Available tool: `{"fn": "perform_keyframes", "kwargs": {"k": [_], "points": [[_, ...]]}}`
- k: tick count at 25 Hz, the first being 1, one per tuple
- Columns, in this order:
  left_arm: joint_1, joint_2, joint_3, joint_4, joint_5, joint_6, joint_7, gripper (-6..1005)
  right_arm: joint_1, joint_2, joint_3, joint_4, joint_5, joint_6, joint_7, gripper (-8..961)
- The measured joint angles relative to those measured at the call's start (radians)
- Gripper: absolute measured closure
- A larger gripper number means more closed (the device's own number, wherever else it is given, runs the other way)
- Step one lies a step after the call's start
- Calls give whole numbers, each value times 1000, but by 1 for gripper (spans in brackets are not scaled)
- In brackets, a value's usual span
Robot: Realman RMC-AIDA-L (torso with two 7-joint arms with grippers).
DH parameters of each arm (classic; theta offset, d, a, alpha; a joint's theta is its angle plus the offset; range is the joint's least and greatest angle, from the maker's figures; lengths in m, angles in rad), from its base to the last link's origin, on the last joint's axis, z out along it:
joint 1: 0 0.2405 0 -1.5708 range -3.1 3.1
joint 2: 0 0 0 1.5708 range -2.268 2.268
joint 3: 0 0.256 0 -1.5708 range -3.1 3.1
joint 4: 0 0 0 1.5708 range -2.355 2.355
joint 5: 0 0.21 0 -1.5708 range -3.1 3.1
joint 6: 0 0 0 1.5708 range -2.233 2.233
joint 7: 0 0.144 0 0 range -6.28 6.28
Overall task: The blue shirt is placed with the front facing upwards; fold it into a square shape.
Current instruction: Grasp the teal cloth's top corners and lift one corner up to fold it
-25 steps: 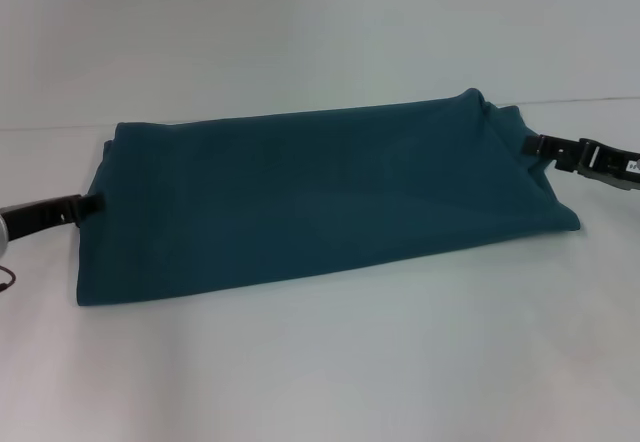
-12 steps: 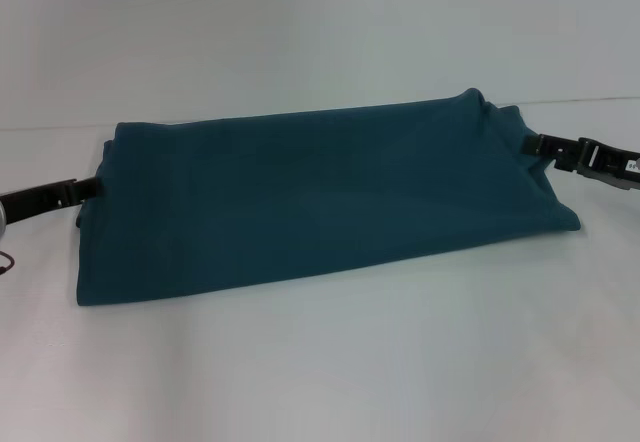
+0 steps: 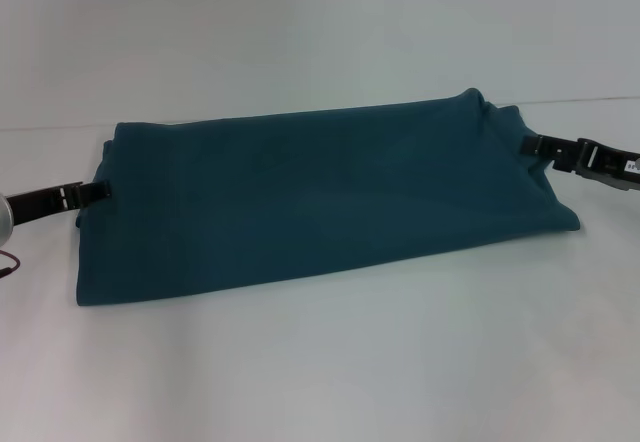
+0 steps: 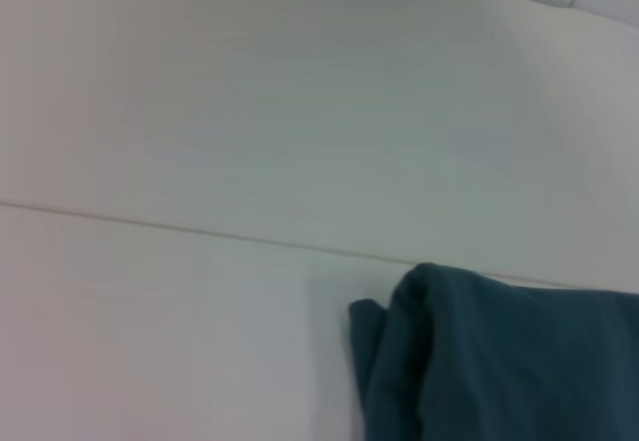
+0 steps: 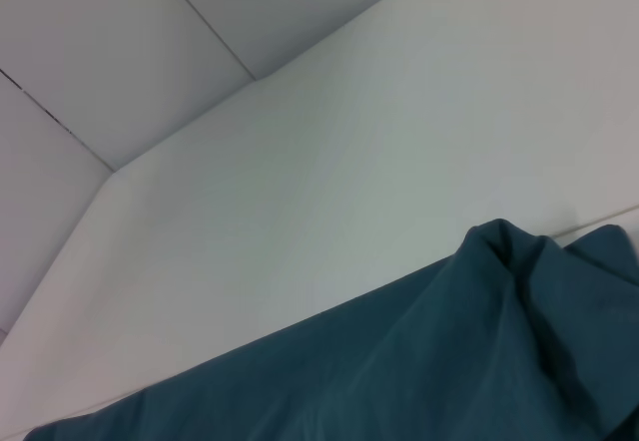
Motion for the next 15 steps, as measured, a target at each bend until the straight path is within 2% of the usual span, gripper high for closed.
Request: {"fn": "perform_keyframes", "kwargs": {"k": [15], "points": [[-26, -1, 8, -58, 0, -34, 9, 219, 0, 0, -1, 1, 0, -2, 0, 145]]}}
